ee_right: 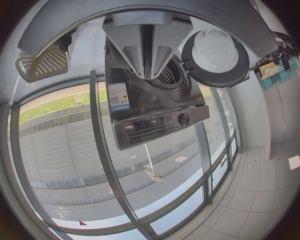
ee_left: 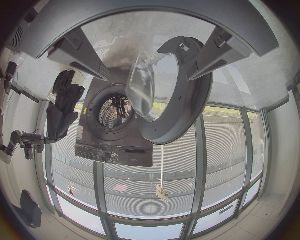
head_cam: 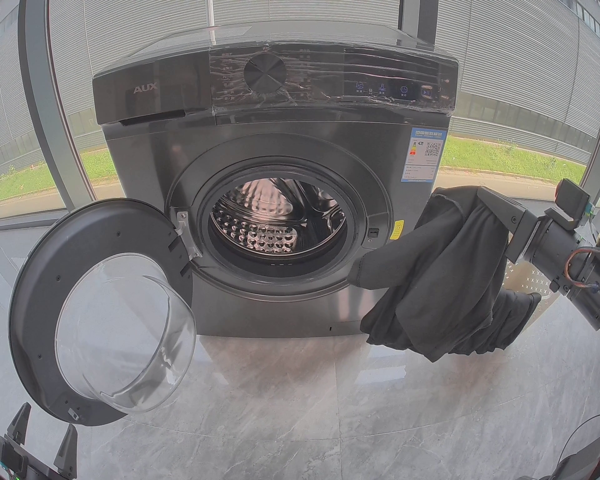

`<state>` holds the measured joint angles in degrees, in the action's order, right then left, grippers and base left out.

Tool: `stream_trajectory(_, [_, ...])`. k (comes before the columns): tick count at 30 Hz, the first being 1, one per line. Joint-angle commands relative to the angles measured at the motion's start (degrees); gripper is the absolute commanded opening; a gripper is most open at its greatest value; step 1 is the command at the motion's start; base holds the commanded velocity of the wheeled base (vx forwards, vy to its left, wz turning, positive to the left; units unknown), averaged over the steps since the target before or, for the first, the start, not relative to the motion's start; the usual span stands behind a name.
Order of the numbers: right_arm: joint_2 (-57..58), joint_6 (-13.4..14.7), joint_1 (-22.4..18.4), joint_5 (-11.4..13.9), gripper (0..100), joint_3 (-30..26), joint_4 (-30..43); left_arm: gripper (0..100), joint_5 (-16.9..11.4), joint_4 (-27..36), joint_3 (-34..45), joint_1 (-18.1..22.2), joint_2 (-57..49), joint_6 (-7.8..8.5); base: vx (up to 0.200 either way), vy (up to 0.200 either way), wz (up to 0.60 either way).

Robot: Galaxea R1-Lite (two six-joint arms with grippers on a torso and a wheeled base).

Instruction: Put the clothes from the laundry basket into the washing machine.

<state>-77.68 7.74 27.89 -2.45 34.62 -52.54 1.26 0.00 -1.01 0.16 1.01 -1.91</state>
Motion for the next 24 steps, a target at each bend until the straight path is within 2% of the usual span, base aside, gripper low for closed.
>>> stream_trajectory(1, [-0.02,-0.01,0.06,-0.01,0,0.01,-0.02,100,-0.03,0.00,0.84,0.02,-1.01,-0.02,0.000,0.000,0.00])
stream_trajectory(10, [-0.02,-0.01,0.06,-0.01,0,0.01,-0.02,100,-0.11,0.00,0.84,0.02,-1.01,-0.11,0.000,0.000,0.00])
stream_trajectory(16, [-0.02,-0.01,0.06,-0.01,0,0.01,-0.02,100,-0.11,0.00,0.84,0.02,-1.01,-0.11,0.200,0.000,0.00])
stream_trajectory(24, [-0.02,-0.01,0.06,-0.01,0,-0.08,-0.02,100,-0.11,0.00,0.84,0.02,-1.01,-0.11,0.000,0.000,0.00])
